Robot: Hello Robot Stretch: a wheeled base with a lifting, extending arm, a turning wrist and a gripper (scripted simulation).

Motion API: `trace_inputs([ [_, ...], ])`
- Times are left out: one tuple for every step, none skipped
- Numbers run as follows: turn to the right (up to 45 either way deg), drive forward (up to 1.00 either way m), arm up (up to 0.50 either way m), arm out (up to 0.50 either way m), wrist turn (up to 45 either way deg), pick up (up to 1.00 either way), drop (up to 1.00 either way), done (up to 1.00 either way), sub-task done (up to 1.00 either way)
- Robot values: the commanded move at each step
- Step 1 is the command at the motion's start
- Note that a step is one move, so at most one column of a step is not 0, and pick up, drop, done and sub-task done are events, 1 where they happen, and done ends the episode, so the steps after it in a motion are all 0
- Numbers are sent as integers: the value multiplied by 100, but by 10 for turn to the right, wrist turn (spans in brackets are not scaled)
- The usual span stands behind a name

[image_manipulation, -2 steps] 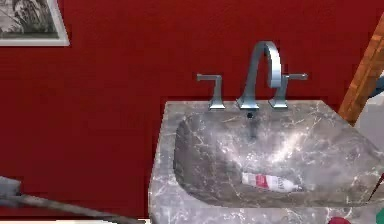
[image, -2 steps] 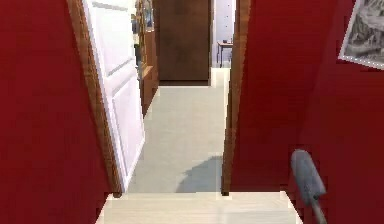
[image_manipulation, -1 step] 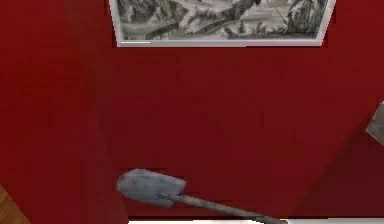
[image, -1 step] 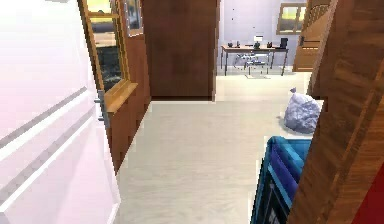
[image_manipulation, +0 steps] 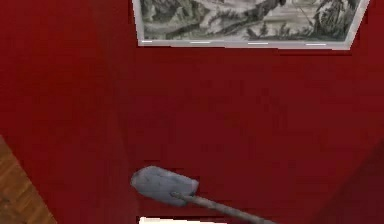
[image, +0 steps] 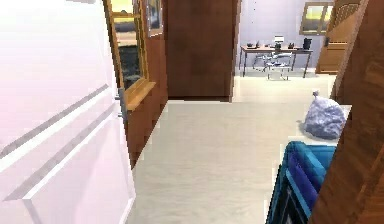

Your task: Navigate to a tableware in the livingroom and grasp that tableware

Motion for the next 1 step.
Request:
trace_inputs([
  [0,60,0,0,0,0,0,0,0],
])
